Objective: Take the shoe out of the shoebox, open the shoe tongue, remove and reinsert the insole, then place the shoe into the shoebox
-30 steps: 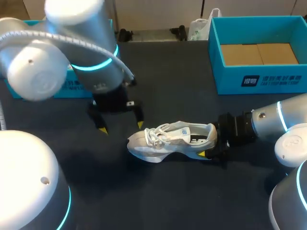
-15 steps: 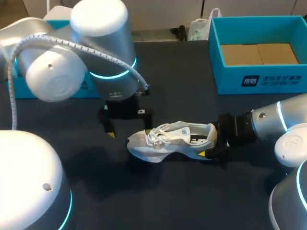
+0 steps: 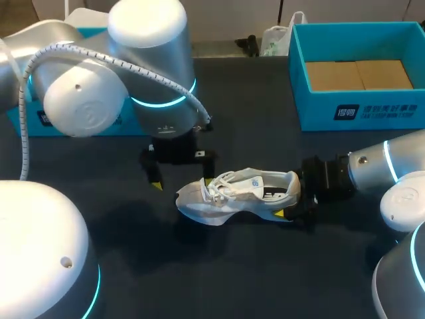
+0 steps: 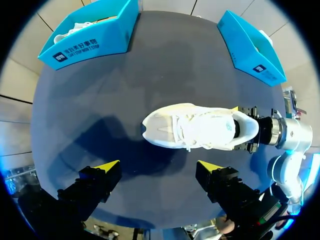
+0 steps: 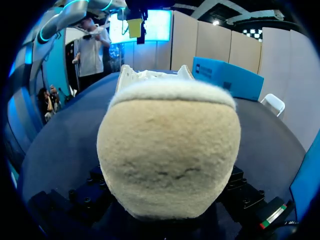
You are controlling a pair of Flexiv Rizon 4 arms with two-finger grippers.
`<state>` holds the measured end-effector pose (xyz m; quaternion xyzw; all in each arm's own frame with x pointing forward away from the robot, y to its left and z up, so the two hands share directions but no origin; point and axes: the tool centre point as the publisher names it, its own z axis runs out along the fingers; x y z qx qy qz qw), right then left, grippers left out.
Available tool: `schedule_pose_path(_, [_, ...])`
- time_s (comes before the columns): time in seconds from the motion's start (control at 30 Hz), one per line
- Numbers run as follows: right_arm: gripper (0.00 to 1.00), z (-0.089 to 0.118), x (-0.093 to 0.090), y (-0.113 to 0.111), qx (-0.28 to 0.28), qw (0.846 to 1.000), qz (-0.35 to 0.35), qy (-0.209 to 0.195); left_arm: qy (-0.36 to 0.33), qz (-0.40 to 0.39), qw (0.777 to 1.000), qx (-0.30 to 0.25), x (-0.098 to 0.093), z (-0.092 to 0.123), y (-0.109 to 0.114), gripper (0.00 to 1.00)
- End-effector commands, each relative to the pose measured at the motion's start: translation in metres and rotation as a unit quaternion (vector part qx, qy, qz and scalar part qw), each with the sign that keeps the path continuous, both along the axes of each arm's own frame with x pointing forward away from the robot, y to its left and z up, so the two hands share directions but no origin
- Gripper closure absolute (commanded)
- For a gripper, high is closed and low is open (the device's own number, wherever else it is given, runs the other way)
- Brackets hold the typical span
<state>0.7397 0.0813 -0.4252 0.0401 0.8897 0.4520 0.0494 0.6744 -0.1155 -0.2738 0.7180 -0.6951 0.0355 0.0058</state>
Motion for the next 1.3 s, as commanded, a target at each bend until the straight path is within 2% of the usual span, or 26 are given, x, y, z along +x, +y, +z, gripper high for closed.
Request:
schedule_pose_path(0.03, [1.00,-0.004,-0.001,0.006,-0.003,1.000,-0.001,0.000,0.000,0.000,1.000,0.000,0.000,0.000,0.000,0.00])
schedule_pose_path(0.17, [1.00,-0.004,-0.001,0.006,-0.003,1.000,-0.001,0.000,-0.008,-0.003,1.000,0.029,0.017,0.000,0.000,0.00])
schedule_pose_path(0.33, [1.00,-0.004,-0.001,0.006,-0.003,1.000,-0.001,0.000,-0.001,-0.012,0.999,0.053,0.027,-0.002,0.000,0.00])
schedule_pose_path(0.5, [1.00,-0.004,-0.001,0.006,-0.003,1.000,-0.001,0.000,-0.010,-0.013,0.996,0.084,0.035,-0.006,-0.010,0.00])
schedule_pose_path(0.67, [1.00,-0.004,-0.001,0.006,-0.003,1.000,-0.001,0.000,-0.005,-0.004,0.994,0.108,0.043,-0.006,-0.025,0.00])
schedule_pose_path(0.83, [1.00,-0.004,-0.001,0.006,-0.003,1.000,-0.001,0.000,0.005,-0.005,0.991,0.132,0.042,-0.013,-0.040,0.00])
schedule_pose_path(0.93, [1.00,-0.004,-0.001,0.006,-0.003,1.000,-0.001,0.000,0.026,-0.005,0.990,0.137,0.042,-0.015,-0.056,0.00])
schedule_pose_path(1.3, [1.00,-0.004,-0.001,0.006,-0.003,1.000,-0.001,0.000,0.022,0.005,0.990,0.142,0.045,-0.028,-0.107,0.00])
